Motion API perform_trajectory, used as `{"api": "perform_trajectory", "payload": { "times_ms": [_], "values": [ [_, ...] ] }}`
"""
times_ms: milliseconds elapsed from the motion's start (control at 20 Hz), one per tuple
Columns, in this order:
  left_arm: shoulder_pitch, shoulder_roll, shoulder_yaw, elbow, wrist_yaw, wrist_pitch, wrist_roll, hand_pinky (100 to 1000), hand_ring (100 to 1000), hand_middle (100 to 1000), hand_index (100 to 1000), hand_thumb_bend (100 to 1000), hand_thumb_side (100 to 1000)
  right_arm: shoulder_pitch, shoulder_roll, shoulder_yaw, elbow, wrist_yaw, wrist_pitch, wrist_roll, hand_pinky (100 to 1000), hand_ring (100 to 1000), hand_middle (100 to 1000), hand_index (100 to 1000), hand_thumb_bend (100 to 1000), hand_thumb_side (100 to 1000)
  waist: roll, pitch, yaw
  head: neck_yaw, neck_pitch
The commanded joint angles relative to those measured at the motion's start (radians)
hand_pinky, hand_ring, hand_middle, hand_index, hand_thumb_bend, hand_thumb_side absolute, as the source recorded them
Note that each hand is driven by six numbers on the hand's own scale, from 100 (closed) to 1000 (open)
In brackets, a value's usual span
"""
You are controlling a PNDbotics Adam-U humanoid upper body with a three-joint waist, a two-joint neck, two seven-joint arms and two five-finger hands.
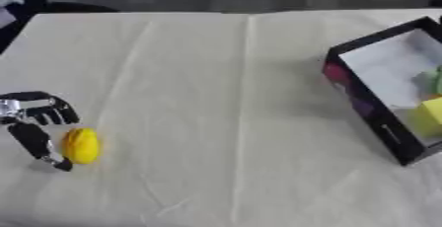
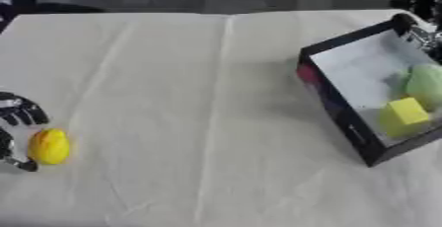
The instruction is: Pick up the objects with one hand, pass them to the other hand, and then place them into the box on the other side of the table.
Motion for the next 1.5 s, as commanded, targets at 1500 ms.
{"api": "perform_trajectory", "payload": {
  "times_ms": [1500],
  "values": [
    [-0.064,0.008,0.058,-0.130,-0.075,0.008,-0.039,799,736,648,531,406,100,-0.008,-0.025,-0.017,0.030,-0.013,-0.008,0.005,1000,1000,1000,1000,100,370,-0.001,-0.026,-0.003,0.024,-0.002]
  ]
}}
